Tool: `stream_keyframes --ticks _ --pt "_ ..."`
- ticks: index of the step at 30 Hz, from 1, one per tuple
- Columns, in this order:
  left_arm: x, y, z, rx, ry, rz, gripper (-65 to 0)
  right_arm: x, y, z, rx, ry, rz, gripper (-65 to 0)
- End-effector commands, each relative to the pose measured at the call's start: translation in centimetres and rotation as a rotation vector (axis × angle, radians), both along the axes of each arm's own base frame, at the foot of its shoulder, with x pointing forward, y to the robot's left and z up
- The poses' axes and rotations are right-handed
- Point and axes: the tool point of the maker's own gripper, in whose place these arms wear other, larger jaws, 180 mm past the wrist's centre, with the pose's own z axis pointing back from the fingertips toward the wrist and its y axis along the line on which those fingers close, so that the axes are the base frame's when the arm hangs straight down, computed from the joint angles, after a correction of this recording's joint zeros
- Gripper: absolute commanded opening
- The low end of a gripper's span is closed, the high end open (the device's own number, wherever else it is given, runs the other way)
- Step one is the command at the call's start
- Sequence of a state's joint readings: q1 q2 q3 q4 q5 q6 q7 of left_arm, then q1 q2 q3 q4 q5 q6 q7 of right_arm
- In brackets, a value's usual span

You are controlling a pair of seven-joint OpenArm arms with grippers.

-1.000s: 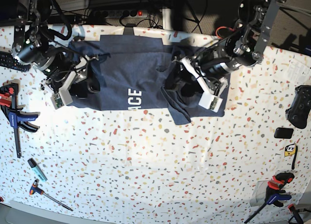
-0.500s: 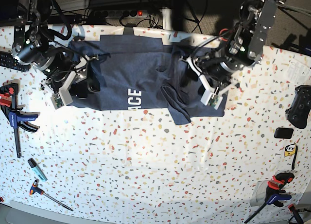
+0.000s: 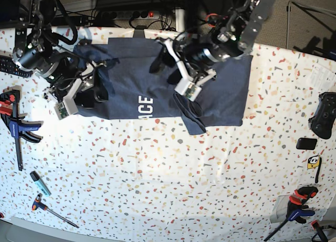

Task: Fold the T-shirt properly
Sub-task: 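Press the folded hem layer flat with the left gripper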

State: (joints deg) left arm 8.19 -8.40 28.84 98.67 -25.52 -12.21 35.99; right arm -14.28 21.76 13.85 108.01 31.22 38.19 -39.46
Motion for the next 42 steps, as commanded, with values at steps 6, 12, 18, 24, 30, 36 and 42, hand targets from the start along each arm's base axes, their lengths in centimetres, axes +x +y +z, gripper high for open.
stream_keyframes --ticks 6,12,18,24,30,36,42 --pt "-1.9 -5.7 4.8 -0.202 -0.076 -0.175 -32.4 0.8 0.0 1.6 0.000 -0.057 0.012 -39.0" --pt "1.4 -4.7 7.2 -0.114 -0.217 -0.141 -32.4 0.8 -0.1 1.5 -0.007 -0.057 0.011 -39.0" --pt "6.0 1.4 7.4 0.038 -0.277 0.058 -32.4 0.9 -0.3 1.5 -0.020 -0.063 0.009 -39.0" --pt "7.0 5.9 4.1 0.204 -0.215 0.143 -32.4 0.9 -0.3 1.5 -0.021 -0.063 0.009 -39.0" --pt "5.8 6.7 2.8 0.211 -0.185 0.170 -32.4 0.9 -0.2 1.6 -0.017 -0.068 0.008 -39.0" --pt "5.4 8.5 1.6 0.281 -0.203 0.256 -32.4 0.9 -0.2 1.6 -0.017 -0.069 0.009 -39.0" --pt "4.6 8.4 -1.1 0.285 -0.132 0.253 -32.4 0.9 -0.2 1.6 -0.017 -0.068 0.009 -39.0"
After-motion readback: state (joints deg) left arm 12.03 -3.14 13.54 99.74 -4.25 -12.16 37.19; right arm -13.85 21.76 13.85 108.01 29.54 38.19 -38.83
